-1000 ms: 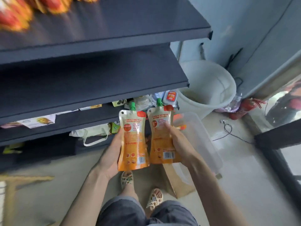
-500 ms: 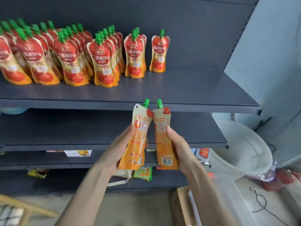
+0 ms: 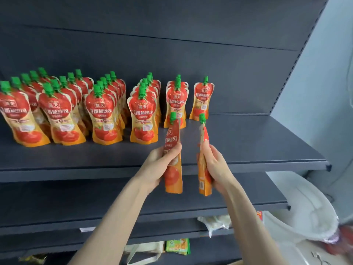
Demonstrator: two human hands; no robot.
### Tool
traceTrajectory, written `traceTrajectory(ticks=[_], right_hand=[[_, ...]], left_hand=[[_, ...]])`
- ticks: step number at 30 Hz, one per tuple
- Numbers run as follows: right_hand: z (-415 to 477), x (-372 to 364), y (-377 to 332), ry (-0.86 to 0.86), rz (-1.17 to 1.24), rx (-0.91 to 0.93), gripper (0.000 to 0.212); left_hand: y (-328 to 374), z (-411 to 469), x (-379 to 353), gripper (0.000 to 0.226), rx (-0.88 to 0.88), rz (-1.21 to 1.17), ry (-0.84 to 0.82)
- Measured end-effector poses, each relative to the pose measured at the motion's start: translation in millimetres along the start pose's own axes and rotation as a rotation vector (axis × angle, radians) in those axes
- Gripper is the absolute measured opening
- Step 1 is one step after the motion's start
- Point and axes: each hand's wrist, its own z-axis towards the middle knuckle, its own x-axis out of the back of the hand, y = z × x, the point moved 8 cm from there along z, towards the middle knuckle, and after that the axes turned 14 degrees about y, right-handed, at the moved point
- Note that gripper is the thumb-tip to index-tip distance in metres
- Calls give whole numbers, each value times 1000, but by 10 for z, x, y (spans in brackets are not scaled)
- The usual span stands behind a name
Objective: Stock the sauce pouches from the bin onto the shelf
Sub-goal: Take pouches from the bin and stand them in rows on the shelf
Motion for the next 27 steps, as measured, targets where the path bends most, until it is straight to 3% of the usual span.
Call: traceTrajectory(ticks=[4,8,11,14,21,27], right_hand=[[291,4,-19,-9,43,-55,46],[615,90,-79,43,218,-98,33],[866,193,-136,130,243,-15,29],[1125,274,-215,234,197,88,20],[1723,179,-337,227,215,197,17],[1979,70,-217,170,128,233,30]], left_hand=[[188,325,-88,25,-125,9,-4],[172,676,-83,35,-85,38,58],[191,888,-87,36,-139,84,100],[261,1067,-32,25,-258,104,265],[252,1483,-6,27,-390,108,436],[119,1700,27,37,-356,119,430]])
